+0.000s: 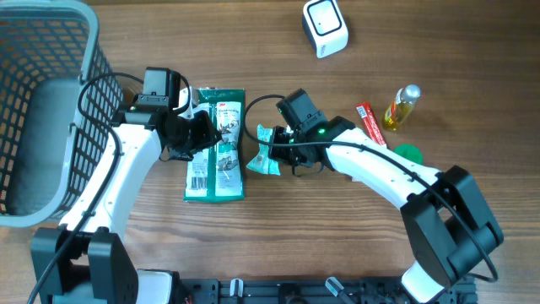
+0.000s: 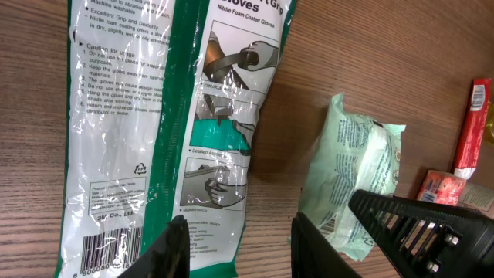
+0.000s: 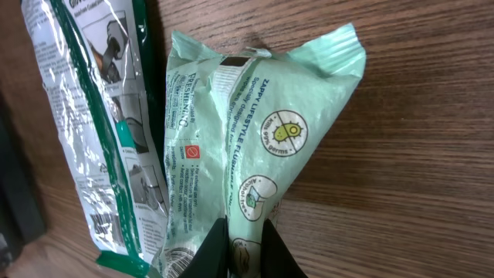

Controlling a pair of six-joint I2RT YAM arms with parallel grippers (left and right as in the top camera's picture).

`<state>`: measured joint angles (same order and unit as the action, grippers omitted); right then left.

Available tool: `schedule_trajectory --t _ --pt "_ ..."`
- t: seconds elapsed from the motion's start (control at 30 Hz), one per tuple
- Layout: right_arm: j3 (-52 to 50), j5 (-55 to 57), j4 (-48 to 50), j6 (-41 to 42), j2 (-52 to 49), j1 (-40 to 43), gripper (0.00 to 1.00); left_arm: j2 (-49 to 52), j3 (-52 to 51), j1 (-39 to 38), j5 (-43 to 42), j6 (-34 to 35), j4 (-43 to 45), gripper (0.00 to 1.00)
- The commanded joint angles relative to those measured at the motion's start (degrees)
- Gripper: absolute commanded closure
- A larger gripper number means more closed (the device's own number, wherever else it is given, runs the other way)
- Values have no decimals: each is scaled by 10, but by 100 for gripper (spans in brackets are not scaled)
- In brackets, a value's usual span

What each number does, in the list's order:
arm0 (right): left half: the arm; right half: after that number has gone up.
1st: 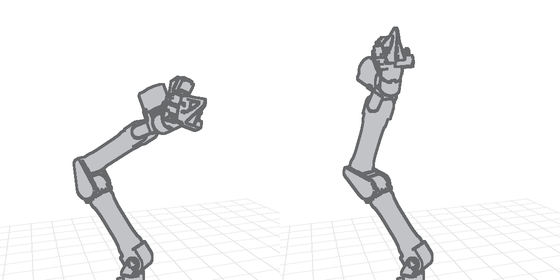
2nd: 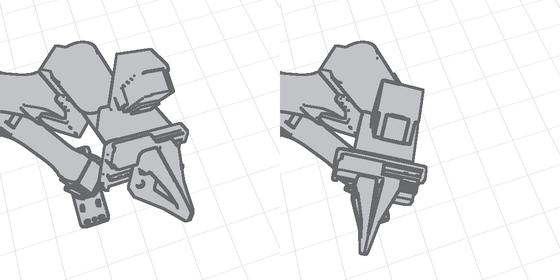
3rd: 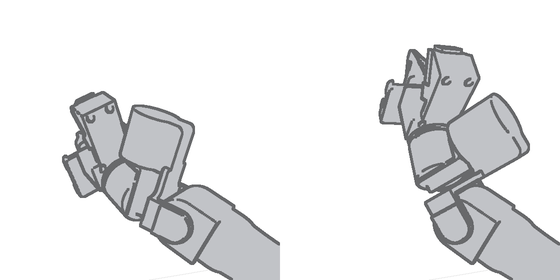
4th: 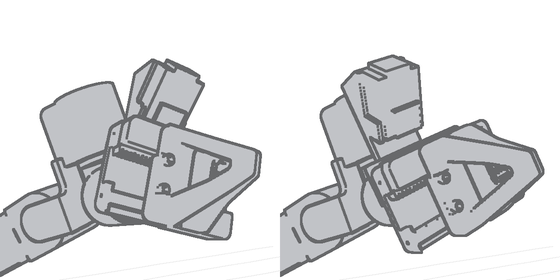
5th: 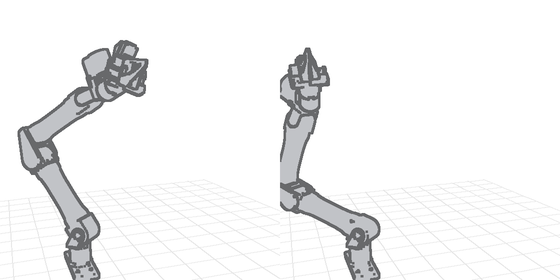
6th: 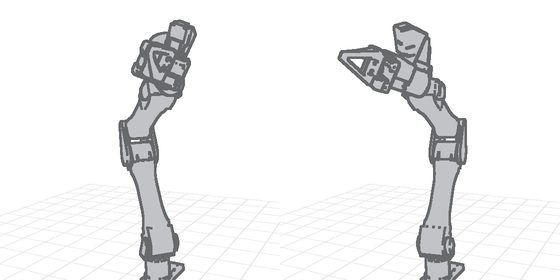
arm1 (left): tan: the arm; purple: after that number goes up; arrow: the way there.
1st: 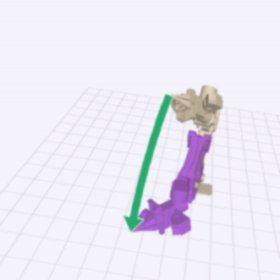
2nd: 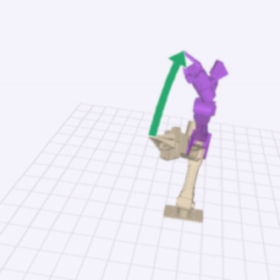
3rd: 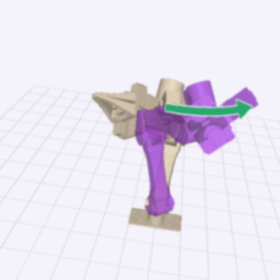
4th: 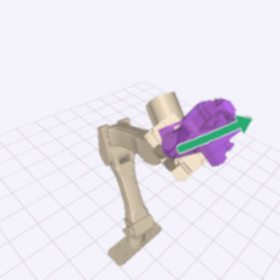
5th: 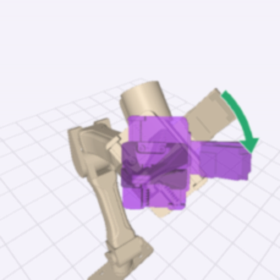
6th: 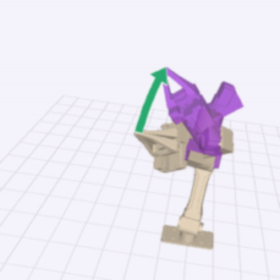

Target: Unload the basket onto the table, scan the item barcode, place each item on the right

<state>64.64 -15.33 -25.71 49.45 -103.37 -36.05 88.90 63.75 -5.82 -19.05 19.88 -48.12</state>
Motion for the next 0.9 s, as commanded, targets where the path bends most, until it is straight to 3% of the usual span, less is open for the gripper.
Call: schedule_trajectory --t 0.0,0.67,0.77,0.8,0.87 --pt "-7 5 4 21 -15 -1 96 -8 8 1 -11 1 -3 70" --pt "-13 -16 -9 21 -16 -1 93 -7 8 -60 11 1 17 71" --pt "-13 -16 -10 18 -16 -1 83 -7 8 -60 11 1 16 70" --pt "-13 -16 -10 16 -16 -1 73 -7 8 -60 11 1 16 69" --pt "-13 -16 -11 17 -16 -1 64 -7 8 -60 11 1 16 69"
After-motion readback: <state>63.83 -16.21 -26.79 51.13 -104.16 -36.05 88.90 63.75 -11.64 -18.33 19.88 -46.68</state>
